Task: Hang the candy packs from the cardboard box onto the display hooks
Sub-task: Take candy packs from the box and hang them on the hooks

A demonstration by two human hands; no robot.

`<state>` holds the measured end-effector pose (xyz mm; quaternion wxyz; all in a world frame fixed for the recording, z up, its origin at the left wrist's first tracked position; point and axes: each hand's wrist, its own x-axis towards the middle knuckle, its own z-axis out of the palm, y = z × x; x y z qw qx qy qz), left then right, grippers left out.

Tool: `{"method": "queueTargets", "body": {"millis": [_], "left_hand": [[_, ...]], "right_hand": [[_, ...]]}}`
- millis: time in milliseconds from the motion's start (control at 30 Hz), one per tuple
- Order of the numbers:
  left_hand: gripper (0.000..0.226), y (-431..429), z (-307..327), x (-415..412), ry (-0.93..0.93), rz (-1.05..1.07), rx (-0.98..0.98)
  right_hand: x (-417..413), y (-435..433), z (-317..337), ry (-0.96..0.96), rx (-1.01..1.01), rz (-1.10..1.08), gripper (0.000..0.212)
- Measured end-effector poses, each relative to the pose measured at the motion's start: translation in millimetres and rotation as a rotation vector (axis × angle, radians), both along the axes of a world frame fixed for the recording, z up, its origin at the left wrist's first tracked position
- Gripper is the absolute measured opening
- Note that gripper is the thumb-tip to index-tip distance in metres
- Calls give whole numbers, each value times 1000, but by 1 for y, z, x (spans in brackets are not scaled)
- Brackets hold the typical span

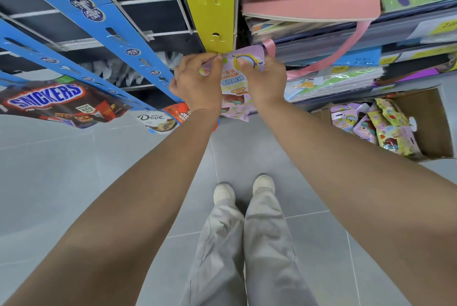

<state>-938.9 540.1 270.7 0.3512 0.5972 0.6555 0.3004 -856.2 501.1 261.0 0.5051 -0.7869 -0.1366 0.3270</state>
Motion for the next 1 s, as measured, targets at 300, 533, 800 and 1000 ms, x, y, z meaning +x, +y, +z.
{"method": "queueTargets", "body": {"millis": [300,533,800,1000], "left_hand": [[15,15,16,10,-37,201,-389],[21,15,19,6,141,108,-446],[27,9,10,-20,298,-131,-315],[47,10,9,-30,388,-173,-430]], "right_hand": [[-8,1,-3,-77,-94,78,26],[-10,0,-4,-12,-174,151,20],[-4,-7,-1,82,-464,443,49],[-3,-26,9,197,-516,397,50]]}}
